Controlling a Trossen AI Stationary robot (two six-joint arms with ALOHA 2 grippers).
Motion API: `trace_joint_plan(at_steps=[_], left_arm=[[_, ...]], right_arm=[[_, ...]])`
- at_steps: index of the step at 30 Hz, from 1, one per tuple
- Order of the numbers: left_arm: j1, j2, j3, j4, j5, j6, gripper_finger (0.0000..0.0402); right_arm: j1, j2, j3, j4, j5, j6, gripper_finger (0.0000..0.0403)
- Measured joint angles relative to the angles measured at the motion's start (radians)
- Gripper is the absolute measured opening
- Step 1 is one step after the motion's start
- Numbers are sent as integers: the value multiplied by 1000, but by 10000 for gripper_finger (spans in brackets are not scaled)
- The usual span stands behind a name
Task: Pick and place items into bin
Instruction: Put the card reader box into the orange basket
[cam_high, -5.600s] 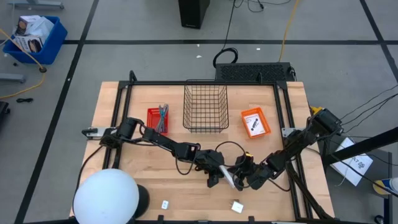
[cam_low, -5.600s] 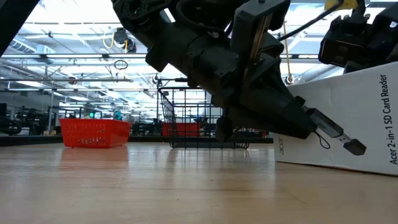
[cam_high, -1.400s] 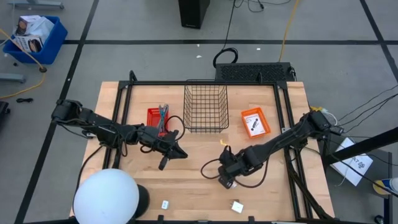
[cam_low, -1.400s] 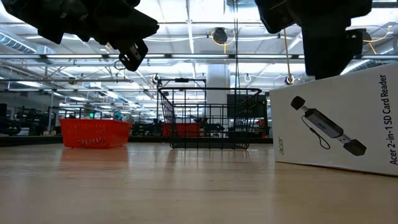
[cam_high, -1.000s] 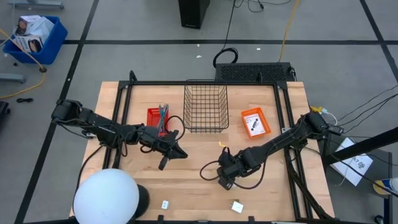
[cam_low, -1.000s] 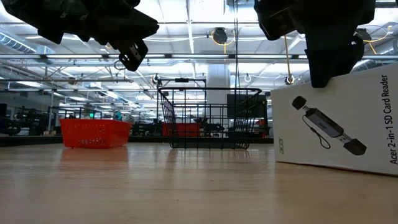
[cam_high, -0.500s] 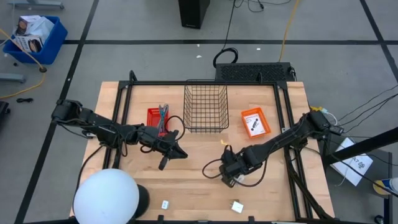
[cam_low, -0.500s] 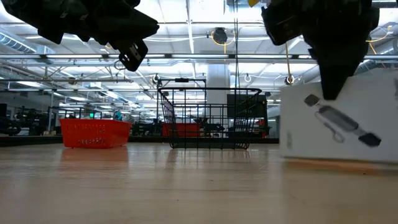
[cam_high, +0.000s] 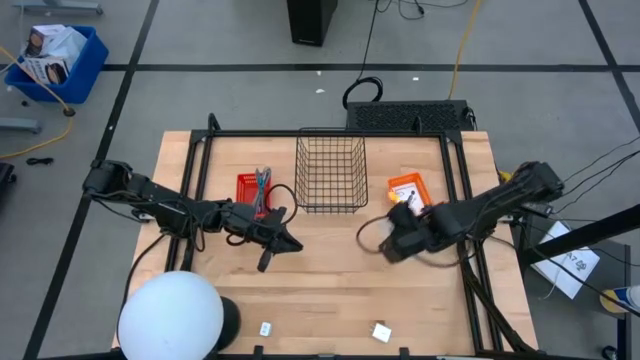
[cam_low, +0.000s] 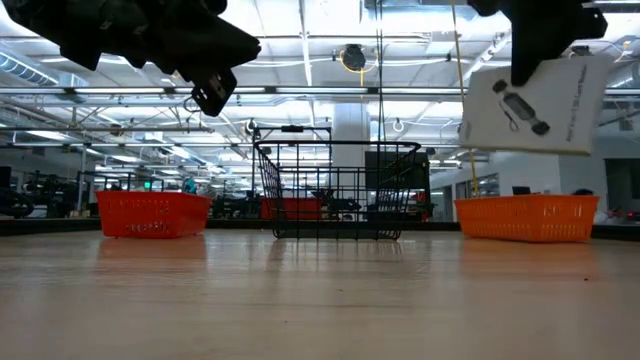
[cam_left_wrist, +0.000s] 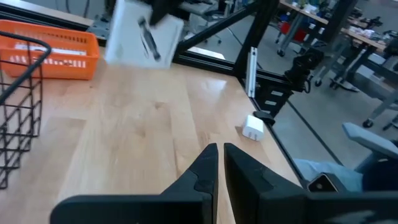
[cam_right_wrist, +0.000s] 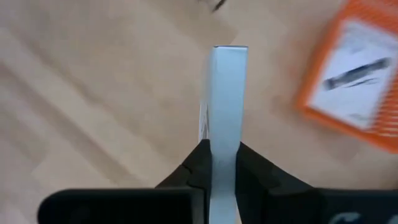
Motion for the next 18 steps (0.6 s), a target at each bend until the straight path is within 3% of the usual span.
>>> trace_joint_plan(at_steps=[7,18], left_arm=[[0,0,0,0,-5,-9,31],[-12,0,0,0,-9,-12,31]], right_arm=[[-130,-146,0,-122,78,-35,33],[-463,-224,-25,-140,37,-295,33]])
